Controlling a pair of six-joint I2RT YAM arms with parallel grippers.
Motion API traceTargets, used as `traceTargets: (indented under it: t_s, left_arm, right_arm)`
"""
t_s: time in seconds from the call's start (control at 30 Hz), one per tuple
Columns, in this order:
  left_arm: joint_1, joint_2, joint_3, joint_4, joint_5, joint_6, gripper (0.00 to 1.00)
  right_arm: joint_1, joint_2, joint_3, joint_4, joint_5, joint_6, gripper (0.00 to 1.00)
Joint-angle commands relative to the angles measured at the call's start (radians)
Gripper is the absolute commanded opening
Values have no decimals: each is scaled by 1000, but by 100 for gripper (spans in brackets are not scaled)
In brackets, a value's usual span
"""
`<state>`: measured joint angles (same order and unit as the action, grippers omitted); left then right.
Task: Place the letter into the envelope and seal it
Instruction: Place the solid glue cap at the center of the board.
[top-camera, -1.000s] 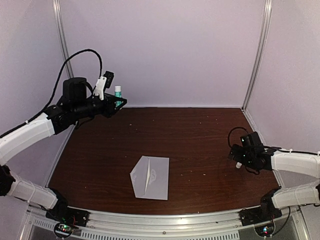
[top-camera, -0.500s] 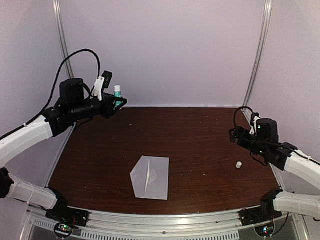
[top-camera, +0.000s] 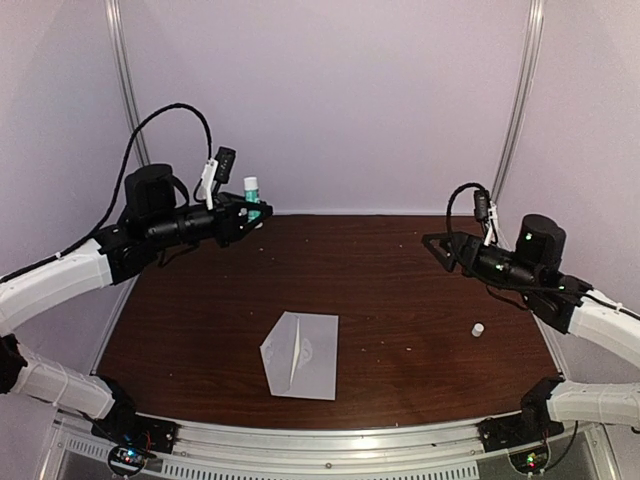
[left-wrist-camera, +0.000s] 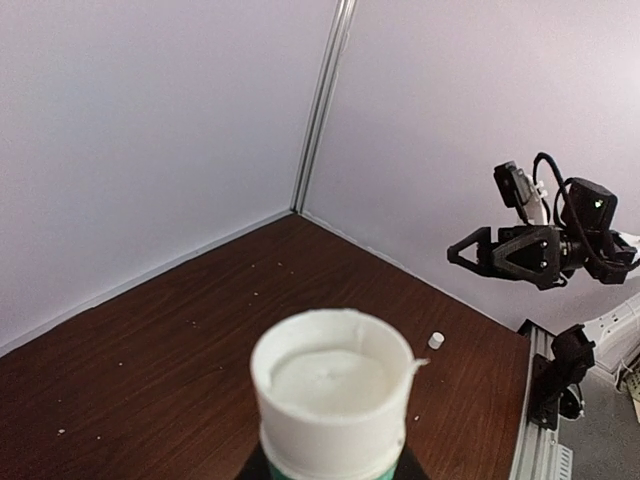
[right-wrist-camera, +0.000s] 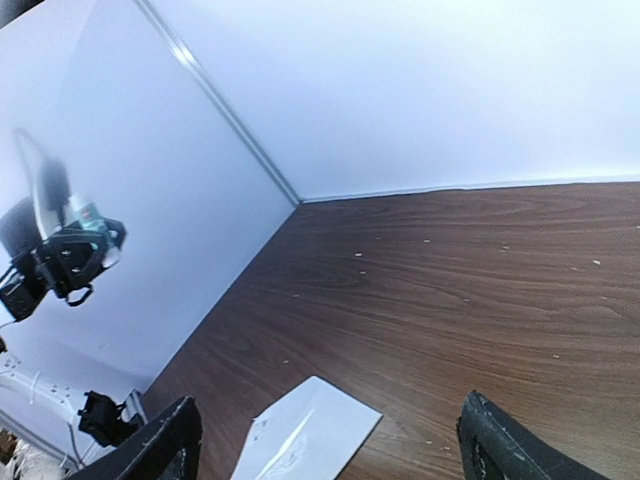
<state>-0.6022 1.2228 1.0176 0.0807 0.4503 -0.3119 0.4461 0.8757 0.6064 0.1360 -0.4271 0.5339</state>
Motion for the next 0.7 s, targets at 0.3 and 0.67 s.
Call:
traceTargets:
  t_s: [0.3, 0.67]
  left_arm:
    - [-225, 101, -31, 305, -45, -221, 0]
    - [-252, 113, -36, 375, 14, -358, 0]
  right_arm:
    - [356, 151, 160, 141, -104, -40, 81]
    - [463, 260, 182, 248, -167, -32, 64]
